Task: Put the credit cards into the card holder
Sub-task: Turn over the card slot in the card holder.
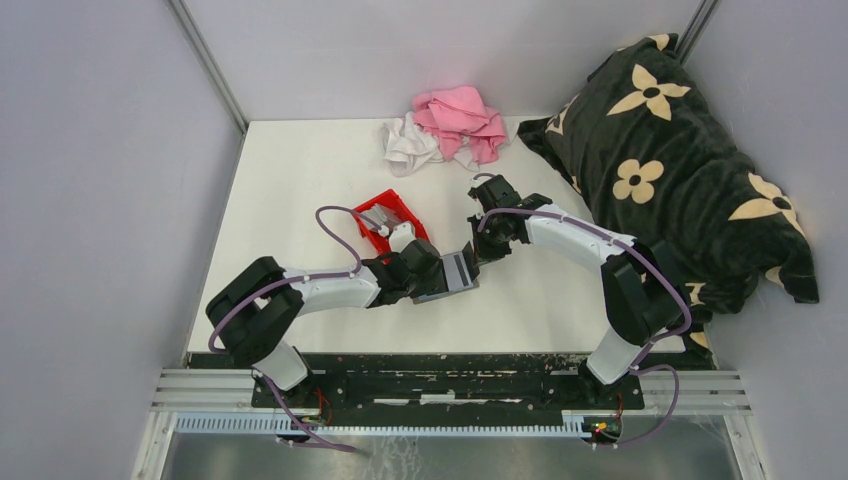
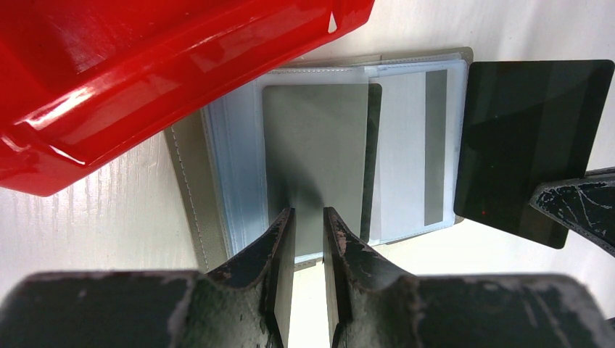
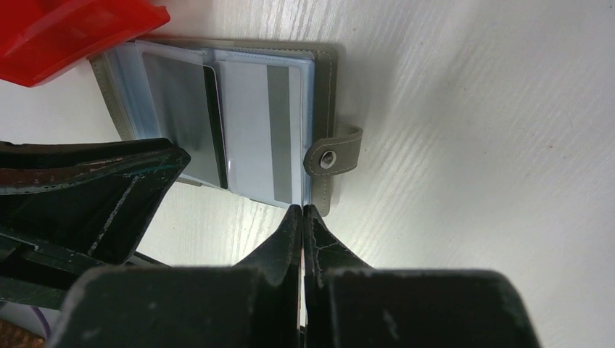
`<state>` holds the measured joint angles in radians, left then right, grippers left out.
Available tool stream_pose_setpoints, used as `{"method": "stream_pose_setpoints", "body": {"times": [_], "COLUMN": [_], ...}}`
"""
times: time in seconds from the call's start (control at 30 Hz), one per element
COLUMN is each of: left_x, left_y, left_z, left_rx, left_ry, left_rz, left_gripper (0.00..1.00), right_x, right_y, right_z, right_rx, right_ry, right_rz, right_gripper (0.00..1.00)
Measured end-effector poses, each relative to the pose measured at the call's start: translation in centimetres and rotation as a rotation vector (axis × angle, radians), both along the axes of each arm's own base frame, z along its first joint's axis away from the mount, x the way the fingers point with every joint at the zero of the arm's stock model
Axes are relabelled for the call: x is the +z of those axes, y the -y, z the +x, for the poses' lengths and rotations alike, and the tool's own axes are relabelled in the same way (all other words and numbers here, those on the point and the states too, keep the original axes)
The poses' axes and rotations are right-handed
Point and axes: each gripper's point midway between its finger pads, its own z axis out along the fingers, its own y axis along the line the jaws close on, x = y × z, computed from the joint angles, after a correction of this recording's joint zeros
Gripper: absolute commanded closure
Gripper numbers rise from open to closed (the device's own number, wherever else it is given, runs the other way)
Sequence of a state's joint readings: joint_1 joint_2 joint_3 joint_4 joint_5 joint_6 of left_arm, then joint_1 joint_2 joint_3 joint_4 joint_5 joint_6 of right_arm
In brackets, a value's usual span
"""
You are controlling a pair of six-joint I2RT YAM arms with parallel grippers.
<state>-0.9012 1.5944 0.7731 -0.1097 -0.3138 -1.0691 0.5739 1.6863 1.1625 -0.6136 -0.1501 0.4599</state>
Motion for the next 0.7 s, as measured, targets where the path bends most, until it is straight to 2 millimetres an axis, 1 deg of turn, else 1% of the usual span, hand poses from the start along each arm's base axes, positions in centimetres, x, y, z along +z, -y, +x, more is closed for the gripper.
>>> {"method": "stream_pose_setpoints", "body": {"times": [0.33,0.7], "left_x": [0.0,-0.02], "left_y": [0.0,-0.02], "left_z": [0.0,-0.01], "left_rx": [0.0,0.0], "left_ry": [0.0,0.0], "left_rz": [0.0,0.001], "left_gripper": [0.73,0.73], "right_x": [-0.01,-0.34], "right_y": [-0.18,0.3], "right_z": [0.06,0.15], "right_rx": [-0.004,-0.014], "right_ry": [0.001,0.008], "right_rz": [0.01,-0.014], "right_gripper": [0.99,0.99]}}
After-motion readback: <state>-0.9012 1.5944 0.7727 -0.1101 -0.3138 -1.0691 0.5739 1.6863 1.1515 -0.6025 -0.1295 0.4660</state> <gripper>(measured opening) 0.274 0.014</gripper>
